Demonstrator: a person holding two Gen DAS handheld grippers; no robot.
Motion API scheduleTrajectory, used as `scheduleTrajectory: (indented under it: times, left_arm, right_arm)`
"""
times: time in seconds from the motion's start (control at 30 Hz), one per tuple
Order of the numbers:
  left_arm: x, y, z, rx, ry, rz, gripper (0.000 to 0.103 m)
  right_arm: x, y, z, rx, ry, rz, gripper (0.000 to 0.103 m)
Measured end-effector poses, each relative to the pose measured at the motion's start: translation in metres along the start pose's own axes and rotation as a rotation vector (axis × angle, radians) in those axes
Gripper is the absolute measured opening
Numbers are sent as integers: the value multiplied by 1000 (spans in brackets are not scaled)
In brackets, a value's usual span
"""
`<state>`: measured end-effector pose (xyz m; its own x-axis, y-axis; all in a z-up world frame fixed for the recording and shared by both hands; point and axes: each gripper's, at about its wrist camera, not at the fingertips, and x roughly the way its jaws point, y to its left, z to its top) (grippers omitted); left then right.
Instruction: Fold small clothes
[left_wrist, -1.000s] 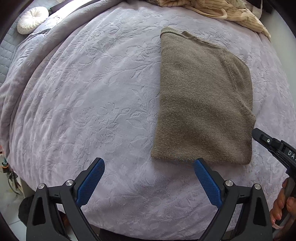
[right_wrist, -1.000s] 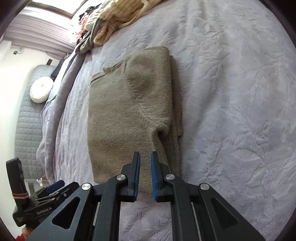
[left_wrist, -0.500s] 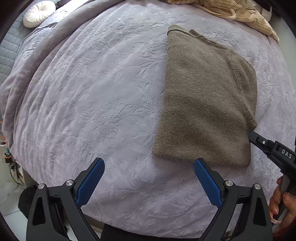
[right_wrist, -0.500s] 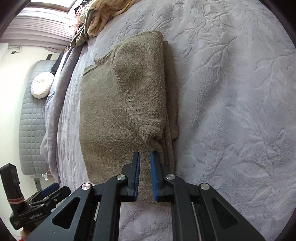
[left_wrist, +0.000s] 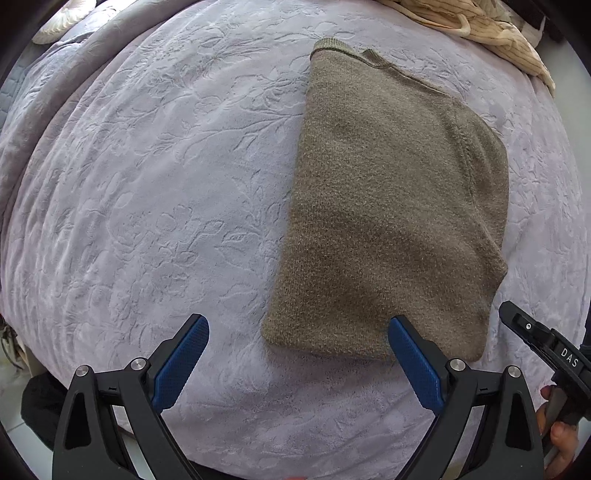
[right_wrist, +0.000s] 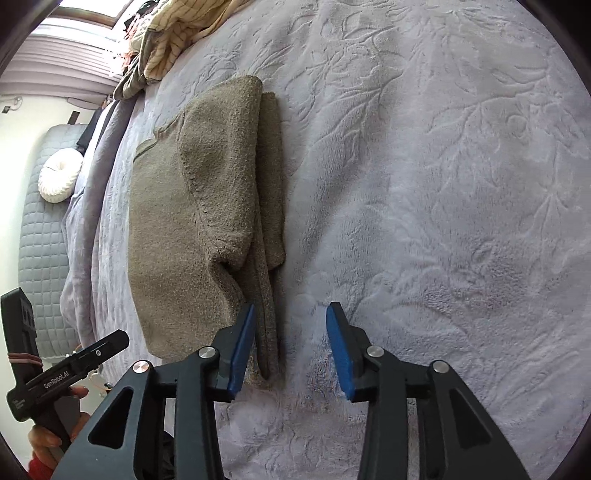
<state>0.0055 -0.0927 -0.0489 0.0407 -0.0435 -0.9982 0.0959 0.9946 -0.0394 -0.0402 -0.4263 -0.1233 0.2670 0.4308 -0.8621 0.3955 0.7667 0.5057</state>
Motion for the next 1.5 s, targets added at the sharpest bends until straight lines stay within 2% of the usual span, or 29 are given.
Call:
scheduleTrajectory:
  times: [0.13, 0.17, 0.3, 0.5, 0.6, 0.7, 0.77, 0.87, 1.0, 1.1, 1.17, 1.33, 1.43, 1.5]
  left_arm:
    - [5, 2, 3, 3, 10, 5, 99]
    - [5, 1, 4, 6, 8, 9, 102]
    - [7, 0, 9, 21, -5, 17, 102]
    - [12, -1, 21, 42, -2, -8, 102]
    - [17, 1, 31, 68, 5, -13, 102]
    - [18, 9, 46, 95, -3, -16, 102]
    - [13, 14, 58, 109, -5, -79, 102]
    - [-2, 24, 81, 88, -51, -154, 102]
    - [-1, 32, 115, 38, -89, -221, 102]
    - [23, 27, 113, 12, -34, -262, 102]
    - [41, 20, 113, 30, 2, -290, 102]
    - [74, 4, 111, 84, 60, -321, 102]
    - [89, 3, 115, 46, 86, -387, 102]
    - [93, 1, 118, 29, 86, -403, 102]
  right_arm:
    - [3, 5, 5, -6, -2, 2, 45]
    - [3, 6, 6, -10, -4, 2, 47]
    - [6, 10, 11, -32, -9, -2, 56]
    - [6, 12, 13, -45, -20, 8, 56]
    - [-3, 8, 19, -17, -45, 61, 56]
    - [-25, 7, 34, 12, -95, 178, 57]
    - [-45, 9, 50, 0, -142, 238, 60]
    - [-64, 14, 78, -39, -176, 293, 67]
    - [-49, 18, 99, -53, -101, 318, 70]
    - [-15, 10, 100, 1, -3, 331, 70]
    - [6, 0, 96, 47, 47, 330, 70]
    - [35, -26, 86, 106, 105, 370, 70]
    - [51, -29, 85, 118, 129, 425, 70]
    - [62, -23, 85, 98, 146, 467, 70]
